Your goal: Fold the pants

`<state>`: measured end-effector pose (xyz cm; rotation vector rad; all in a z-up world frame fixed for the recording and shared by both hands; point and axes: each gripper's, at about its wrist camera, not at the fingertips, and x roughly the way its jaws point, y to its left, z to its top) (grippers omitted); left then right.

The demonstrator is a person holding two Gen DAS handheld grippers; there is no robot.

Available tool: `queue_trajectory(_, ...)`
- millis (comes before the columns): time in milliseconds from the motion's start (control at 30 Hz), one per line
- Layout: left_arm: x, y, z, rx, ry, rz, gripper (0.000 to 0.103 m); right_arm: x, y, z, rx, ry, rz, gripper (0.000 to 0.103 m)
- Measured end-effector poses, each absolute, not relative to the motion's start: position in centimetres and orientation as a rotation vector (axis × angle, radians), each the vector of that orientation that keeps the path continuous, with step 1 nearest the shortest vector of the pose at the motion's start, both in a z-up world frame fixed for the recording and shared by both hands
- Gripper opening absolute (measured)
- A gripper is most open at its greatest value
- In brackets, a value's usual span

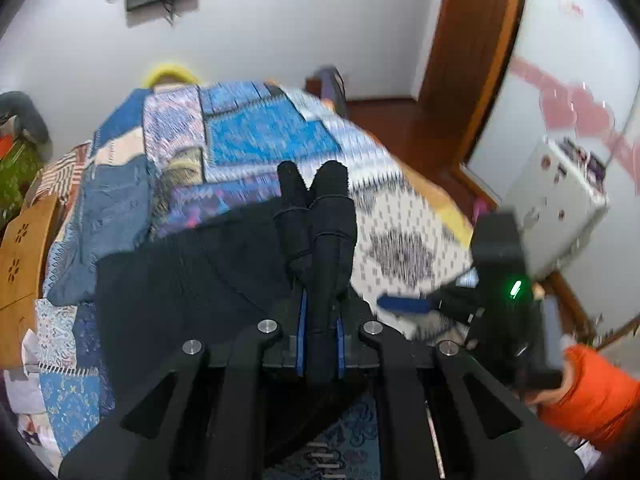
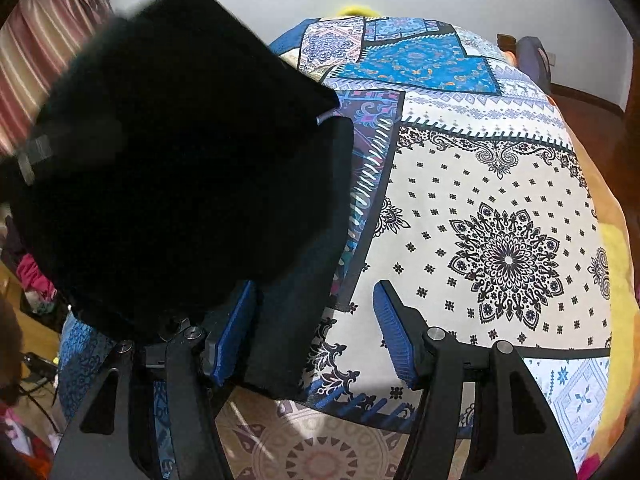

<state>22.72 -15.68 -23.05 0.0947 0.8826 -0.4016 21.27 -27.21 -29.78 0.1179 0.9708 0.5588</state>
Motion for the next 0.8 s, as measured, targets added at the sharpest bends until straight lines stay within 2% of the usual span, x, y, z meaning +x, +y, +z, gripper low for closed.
queue_trajectory(67, 23.1, -15.6, -24.1, 0.066, 0.951, -0.428, 0.013, 21.0, -27.3, -29.5, 0.116, 0.970, 0.556, 0.058)
queue_trajectory(133, 23.2, -15.1, -24.6, 0.038, 0.976, -0.441, 0.018, 20.7, -27.7, -29.2, 0.120, 0.965, 0.550, 0.060)
queue_trajectory(200, 23.0, -14.8, -24.6, 0.027, 0.998, -0.480, 0.044, 20.1, -28.3, -28.9, 0.126, 0.959, 0.547, 0.060)
queue_trajectory(267, 22.4, -14.6, -23.9, 0.014, 0.995, -0.519, 0.061, 19.5, -28.7, -28.5, 0.127, 0.954, 0.542, 0.061)
queue_trajectory(433, 21.4, -12.6, -20.3, 0.075, 0.851, -0.453, 0.078, 17.7, -29.5, -27.5, 0.084, 0.931, 0.520, 0.066)
queue_trajectory(500, 22.1, -11.3, -19.3, 0.136, 0.781, -0.364, 0.091, 17.4, -29.5, -27.5, 0.070, 0.935, 0.514, 0.066)
queue_trajectory(600, 24.9, -8.7, -19.3, 0.220, 0.733, -0.217, 0.099, 17.2, -29.2, -27.8, 0.062, 0.954, 0.514, 0.066)
queue_trajectory(800, 33.6, -2.9, -23.7, 0.279, 0.866, -0.034, 0.099, 17.1, -28.8, -28.8, 0.145, 0.975, 0.540, 0.066)
